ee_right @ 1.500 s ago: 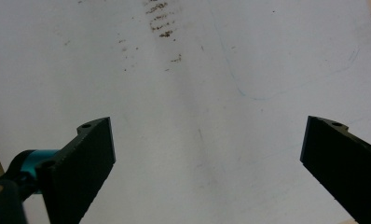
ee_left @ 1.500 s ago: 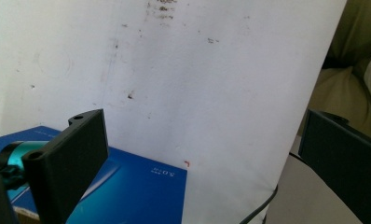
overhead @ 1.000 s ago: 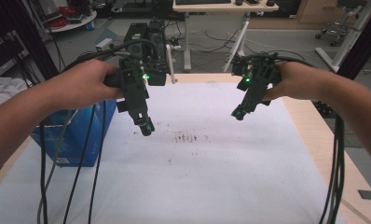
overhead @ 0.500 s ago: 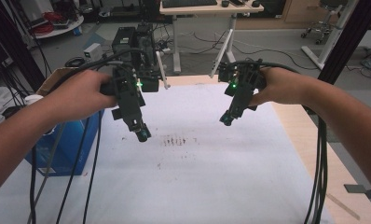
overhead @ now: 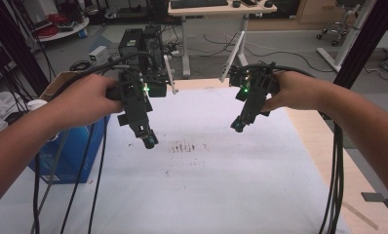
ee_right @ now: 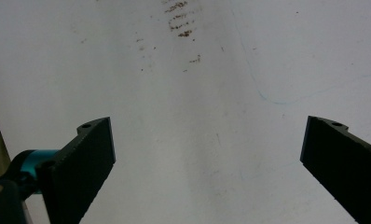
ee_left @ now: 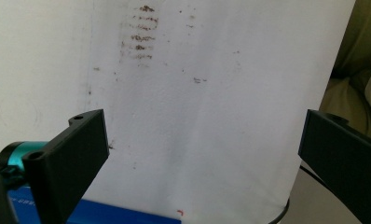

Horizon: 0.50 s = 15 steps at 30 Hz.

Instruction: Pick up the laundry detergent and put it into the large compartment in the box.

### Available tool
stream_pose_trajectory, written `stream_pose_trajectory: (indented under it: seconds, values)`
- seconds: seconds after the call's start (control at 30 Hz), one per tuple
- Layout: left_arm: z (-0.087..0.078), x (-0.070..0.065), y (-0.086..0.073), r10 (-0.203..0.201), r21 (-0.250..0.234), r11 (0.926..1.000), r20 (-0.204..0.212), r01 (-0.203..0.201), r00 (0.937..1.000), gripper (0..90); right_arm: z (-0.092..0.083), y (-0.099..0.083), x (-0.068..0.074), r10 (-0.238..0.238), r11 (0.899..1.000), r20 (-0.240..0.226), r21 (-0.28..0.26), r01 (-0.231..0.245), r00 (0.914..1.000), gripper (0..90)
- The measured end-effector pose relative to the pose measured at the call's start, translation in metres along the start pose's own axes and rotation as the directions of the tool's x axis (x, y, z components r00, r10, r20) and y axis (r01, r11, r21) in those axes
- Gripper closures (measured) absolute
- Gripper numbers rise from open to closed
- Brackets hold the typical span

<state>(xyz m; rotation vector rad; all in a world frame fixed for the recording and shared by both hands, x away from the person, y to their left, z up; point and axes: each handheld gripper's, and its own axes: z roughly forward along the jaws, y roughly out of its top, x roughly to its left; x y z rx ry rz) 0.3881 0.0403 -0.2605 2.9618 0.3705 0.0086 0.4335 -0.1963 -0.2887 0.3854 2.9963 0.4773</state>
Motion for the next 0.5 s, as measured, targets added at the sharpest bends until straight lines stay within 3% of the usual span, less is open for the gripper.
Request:
stream_pose_trajectory:
  seconds: [0.5]
  values:
    - [0.0003, -0.0020, -0.0019, -0.006, 0.004, 1.0000, -0.005, 0.006, 1.0000, 1.6, 0.0008, -0.0031, 0.0045, 0.002, 1.000, 0.000, -0.005, -0.002, 1.0000, 2.1]
